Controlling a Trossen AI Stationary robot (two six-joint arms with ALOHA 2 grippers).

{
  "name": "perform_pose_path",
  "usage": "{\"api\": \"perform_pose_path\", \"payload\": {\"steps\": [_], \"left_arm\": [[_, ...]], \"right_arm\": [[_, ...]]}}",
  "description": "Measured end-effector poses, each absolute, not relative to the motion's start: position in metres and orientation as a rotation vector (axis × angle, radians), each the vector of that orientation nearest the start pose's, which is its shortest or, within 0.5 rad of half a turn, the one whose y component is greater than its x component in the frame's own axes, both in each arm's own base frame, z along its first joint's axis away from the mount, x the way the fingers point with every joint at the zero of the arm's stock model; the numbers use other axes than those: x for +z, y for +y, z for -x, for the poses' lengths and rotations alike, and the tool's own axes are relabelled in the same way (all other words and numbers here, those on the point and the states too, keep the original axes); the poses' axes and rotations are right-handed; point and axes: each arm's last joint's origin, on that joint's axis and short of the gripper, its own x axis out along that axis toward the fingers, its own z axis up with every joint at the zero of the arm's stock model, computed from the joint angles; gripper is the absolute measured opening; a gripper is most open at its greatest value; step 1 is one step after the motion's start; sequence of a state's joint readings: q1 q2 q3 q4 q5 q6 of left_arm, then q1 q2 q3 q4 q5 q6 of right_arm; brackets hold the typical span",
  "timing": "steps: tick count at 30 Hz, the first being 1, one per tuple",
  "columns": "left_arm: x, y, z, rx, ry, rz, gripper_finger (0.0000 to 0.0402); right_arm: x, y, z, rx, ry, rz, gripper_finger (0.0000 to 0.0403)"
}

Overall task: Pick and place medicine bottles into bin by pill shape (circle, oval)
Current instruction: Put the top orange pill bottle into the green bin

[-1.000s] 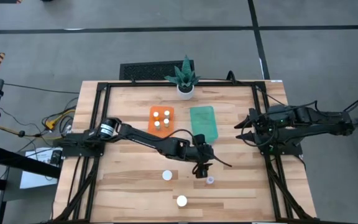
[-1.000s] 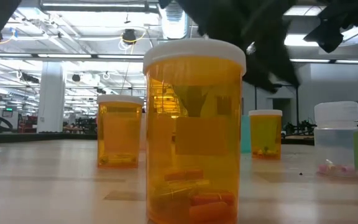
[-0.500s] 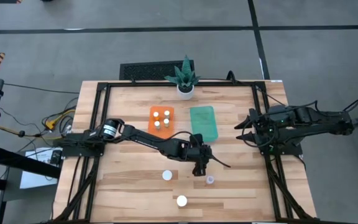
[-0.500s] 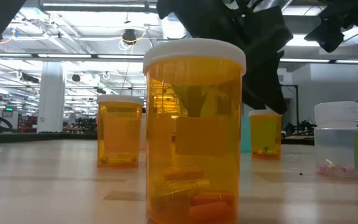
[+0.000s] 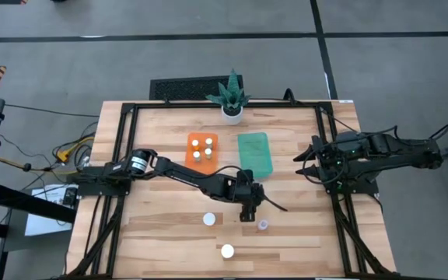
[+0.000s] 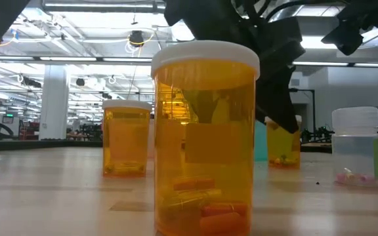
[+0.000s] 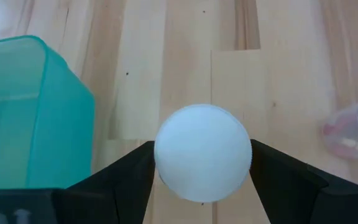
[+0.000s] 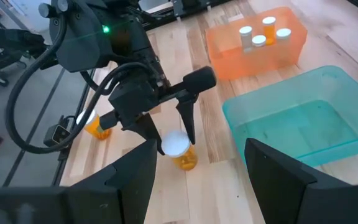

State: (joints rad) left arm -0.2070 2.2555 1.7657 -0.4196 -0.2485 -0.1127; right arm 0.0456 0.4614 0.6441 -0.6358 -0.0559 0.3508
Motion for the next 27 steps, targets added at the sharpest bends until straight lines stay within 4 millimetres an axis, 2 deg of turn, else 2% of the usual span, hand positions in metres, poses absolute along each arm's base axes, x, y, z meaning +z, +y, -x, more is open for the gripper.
{"api": "perform_pose_path", "payload": {"steps": [8, 17, 22, 27], "left_arm": [[0.171, -0.094, -0.482, 0.095, 0.869, -0.089, 0.0195], [0.177, -0.094, -0.481, 0.12, 0.859, -0.024, 0.0209], [0.203, -0.092, -0.476, 0.142, 0.797, 0.018, 0.0199], [0.25, -0.086, -0.464, 0.23, 0.682, 0.035, 0.0209]], "right_arm": [[0.282, 0.006, -0.1, 0.018, 0.47, -0.346, 0.0255], [0.278, 0.006, -0.098, 0.008, 0.511, -0.335, 0.0255], [0.278, 0.006, -0.098, 0.007, 0.517, -0.334, 0.0255], [0.275, 0.005, -0.097, -0.012, 0.543, -0.33, 0.0255]]}}
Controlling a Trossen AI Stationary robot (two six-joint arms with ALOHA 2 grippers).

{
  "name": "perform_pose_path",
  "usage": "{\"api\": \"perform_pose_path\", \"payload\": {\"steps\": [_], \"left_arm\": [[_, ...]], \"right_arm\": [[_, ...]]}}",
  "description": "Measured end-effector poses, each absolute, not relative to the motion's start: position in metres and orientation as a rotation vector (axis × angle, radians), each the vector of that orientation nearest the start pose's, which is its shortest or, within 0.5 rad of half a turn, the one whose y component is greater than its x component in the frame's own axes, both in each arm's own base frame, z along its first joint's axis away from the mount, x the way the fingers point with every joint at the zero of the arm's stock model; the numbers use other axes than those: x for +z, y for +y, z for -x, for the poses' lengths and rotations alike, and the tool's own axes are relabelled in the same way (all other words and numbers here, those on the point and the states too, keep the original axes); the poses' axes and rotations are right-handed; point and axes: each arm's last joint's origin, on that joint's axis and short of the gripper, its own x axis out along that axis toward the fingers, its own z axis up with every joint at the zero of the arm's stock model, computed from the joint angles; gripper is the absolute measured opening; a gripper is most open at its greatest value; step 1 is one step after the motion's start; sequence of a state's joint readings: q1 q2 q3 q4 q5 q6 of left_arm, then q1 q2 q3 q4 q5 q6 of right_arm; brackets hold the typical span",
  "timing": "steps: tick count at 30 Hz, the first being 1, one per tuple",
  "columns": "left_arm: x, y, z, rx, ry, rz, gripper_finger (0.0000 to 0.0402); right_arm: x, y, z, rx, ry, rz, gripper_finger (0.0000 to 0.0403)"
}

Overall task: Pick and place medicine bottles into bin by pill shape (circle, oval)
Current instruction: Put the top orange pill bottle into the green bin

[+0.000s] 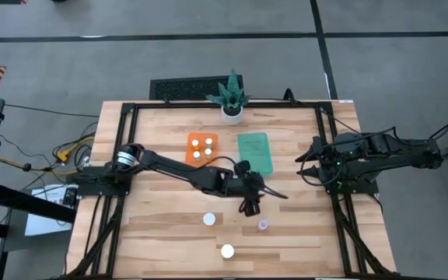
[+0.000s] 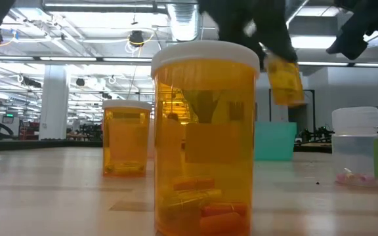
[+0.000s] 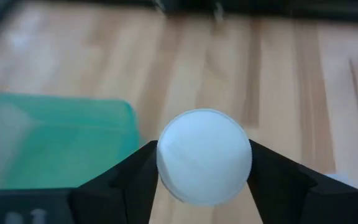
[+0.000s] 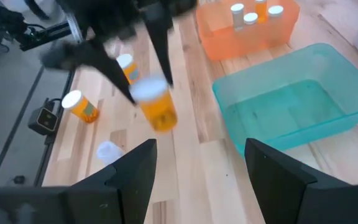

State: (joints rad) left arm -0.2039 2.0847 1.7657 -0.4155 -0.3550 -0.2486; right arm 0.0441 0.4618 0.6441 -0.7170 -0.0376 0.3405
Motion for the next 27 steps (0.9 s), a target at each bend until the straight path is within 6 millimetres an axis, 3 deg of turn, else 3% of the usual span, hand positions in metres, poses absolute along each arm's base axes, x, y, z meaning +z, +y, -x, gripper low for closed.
{"api": "perform_pose_path", "payload": {"steps": [7, 11, 19, 27], "left_arm": [[0.314, -0.043, -0.446, 0.433, 0.5, -0.007, 0.0213], [0.325, -0.004, -0.445, 0.486, 0.462, 0.0, 0.0213], [0.287, 0.058, -0.462, 0.511, 0.54, 0.048, 0.0214], [0.235, 0.07, -0.481, 0.473, 0.631, 0.064, 0.0215]], "right_arm": [[0.275, 0.005, -0.097, -0.026, 0.543, -0.338, 0.0255], [0.275, 0.005, -0.097, -0.028, 0.542, -0.337, 0.0255], [0.275, 0.005, -0.097, -0.041, 0.543, -0.351, 0.0255], [0.275, 0.004, -0.095, -0.061, 0.541, -0.348, 0.0255]]}}
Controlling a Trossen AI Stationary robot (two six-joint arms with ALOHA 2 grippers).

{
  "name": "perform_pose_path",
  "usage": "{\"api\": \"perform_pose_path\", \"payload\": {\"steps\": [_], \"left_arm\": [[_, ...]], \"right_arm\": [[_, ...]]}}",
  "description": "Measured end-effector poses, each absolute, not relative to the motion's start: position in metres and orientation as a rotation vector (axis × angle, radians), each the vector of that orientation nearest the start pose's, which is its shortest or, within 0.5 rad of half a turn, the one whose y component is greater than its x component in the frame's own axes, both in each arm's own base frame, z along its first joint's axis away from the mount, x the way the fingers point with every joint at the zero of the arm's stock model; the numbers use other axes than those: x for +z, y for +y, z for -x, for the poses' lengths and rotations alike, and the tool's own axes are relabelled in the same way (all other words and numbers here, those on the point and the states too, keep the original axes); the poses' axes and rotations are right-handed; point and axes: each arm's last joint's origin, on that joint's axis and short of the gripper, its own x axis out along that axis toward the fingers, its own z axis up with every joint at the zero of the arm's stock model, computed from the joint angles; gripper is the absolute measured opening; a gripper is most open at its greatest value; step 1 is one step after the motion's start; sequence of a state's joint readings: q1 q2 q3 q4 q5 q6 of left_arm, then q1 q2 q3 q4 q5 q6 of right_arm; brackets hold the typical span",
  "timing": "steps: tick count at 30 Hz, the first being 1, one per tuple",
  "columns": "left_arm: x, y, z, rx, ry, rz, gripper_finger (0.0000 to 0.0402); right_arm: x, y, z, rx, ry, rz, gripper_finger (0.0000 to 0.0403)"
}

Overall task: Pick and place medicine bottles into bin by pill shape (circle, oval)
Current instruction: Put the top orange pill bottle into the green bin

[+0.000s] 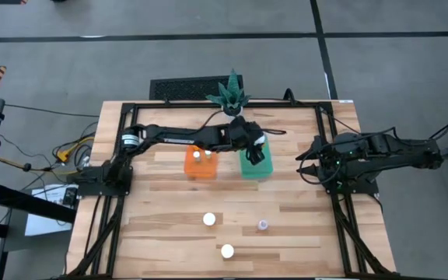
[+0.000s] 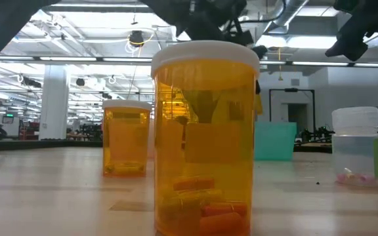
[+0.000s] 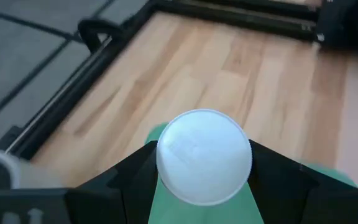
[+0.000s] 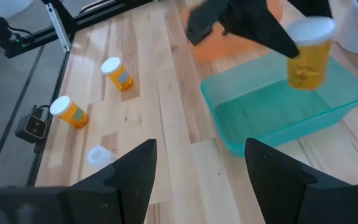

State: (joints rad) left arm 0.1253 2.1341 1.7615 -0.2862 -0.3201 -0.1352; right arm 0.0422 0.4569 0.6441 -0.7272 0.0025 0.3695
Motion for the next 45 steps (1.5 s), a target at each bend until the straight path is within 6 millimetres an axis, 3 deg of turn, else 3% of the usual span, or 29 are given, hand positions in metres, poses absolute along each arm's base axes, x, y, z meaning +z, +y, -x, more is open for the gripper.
{"api": "perform_pose_path", "payload": {"steps": [8, 18, 37, 45], "left_arm": [[0.199, 0.073, -0.49, 0.478, 0.705, 0.04, 0.0215], [0.196, 0.083, -0.487, 0.484, 0.742, 0.005, 0.0215], [0.166, 0.088, -0.492, 0.462, 0.811, -0.021, 0.0215], [0.167, 0.088, -0.492, 0.45, 0.808, -0.018, 0.0215]], "right_arm": [[0.275, 0.003, -0.095, -0.068, 0.541, -0.355, 0.0255], [0.274, 0.003, -0.095, -0.069, 0.544, -0.356, 0.0255], [0.273, 0.003, -0.094, -0.069, 0.563, -0.345, 0.0255], [0.273, 0.003, -0.094, -0.067, 0.563, -0.338, 0.0255]]}}
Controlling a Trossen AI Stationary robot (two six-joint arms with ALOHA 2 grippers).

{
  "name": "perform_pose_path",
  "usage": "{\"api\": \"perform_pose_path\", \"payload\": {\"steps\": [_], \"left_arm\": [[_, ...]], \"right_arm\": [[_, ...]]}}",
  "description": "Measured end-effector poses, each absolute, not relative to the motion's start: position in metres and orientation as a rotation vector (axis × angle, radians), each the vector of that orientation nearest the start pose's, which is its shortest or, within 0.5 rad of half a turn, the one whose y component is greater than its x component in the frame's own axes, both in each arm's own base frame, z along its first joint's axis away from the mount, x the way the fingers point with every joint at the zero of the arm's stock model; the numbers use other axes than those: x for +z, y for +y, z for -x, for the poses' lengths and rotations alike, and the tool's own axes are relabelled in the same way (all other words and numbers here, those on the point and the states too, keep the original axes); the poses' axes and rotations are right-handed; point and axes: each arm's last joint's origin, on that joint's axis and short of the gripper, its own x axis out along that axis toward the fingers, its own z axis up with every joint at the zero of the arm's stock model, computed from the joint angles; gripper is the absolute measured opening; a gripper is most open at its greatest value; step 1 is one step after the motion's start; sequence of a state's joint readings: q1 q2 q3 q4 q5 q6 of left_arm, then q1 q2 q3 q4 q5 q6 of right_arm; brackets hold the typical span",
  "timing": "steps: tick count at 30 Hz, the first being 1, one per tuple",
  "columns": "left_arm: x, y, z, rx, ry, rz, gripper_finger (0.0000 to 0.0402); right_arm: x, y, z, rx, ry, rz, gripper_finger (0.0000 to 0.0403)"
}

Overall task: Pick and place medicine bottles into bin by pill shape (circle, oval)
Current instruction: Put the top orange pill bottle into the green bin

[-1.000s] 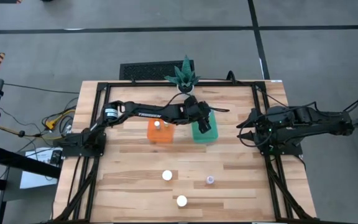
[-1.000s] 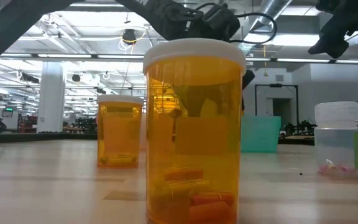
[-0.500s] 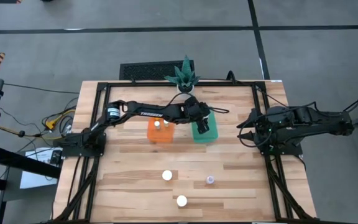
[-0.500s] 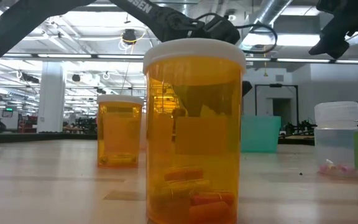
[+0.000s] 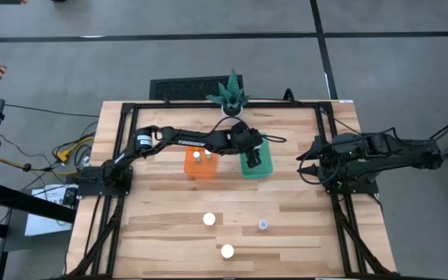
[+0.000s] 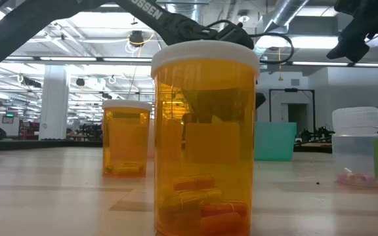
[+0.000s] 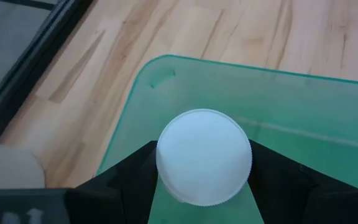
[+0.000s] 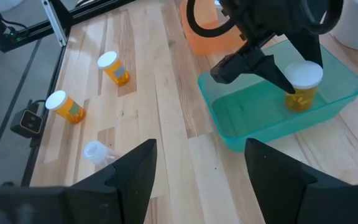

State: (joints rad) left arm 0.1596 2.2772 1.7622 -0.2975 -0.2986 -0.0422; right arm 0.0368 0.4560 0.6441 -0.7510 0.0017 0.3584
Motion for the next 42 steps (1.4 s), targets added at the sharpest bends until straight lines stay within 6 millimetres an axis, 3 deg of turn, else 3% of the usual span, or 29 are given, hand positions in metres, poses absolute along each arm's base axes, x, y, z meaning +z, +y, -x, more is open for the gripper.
{"api": "perform_pose_path", "payload": {"steps": [19, 29, 36, 42], "left_arm": [[0.171, 0.087, -0.495, 0.436, 0.79, -0.036, 0.0279], [0.217, 0.085, -0.499, 0.457, 0.843, -0.031, 0.0279], [0.263, 0.045, -0.492, 0.303, 0.966, 0.017, 0.0279], [0.311, -0.026, -0.466, 0.177, 1.051, 0.067, 0.0279]], "right_arm": [[0.273, 0.003, -0.094, -0.065, 0.563, -0.335, 0.0255], [0.273, 0.003, -0.094, -0.066, 0.562, -0.339, 0.0255], [0.273, 0.003, -0.094, -0.066, 0.563, -0.338, 0.0255], [0.273, 0.003, -0.094, -0.063, 0.563, -0.33, 0.0255]]}}
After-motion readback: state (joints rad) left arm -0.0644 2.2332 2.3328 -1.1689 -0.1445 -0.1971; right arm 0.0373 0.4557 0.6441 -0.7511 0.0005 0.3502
